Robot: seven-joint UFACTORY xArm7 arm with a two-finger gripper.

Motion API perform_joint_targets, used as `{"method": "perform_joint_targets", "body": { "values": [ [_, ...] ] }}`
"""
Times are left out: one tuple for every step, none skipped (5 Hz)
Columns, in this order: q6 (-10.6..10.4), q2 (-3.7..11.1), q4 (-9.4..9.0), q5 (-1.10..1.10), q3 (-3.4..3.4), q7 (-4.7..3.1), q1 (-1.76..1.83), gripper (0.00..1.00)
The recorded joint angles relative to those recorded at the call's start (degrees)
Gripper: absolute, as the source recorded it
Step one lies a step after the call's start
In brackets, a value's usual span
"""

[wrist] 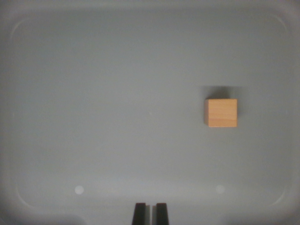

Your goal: Push wooden cube

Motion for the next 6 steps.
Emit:
{"method": "perform_joint_targets", "body": {
  "values": [
    [-0.4, 0.07, -0.34, 0.01, -0.05, -0.09, -0.05, 0.0],
    [-0.4, 0.07, -0.34, 0.01, -0.05, -0.09, -0.05, 0.0],
    [-1.1, 0.18, -0.92, 0.02, -0.13, -0.24, -0.12, 0.0],
    [-1.1, 0.18, -0.92, 0.02, -0.13, -0.24, -0.12, 0.0],
    [-2.1, 0.34, -1.72, 0.04, -0.24, -0.44, -0.23, 0.0],
    [-2.1, 0.34, -1.72, 0.04, -0.24, -0.44, -0.23, 0.0]
  ]
}}
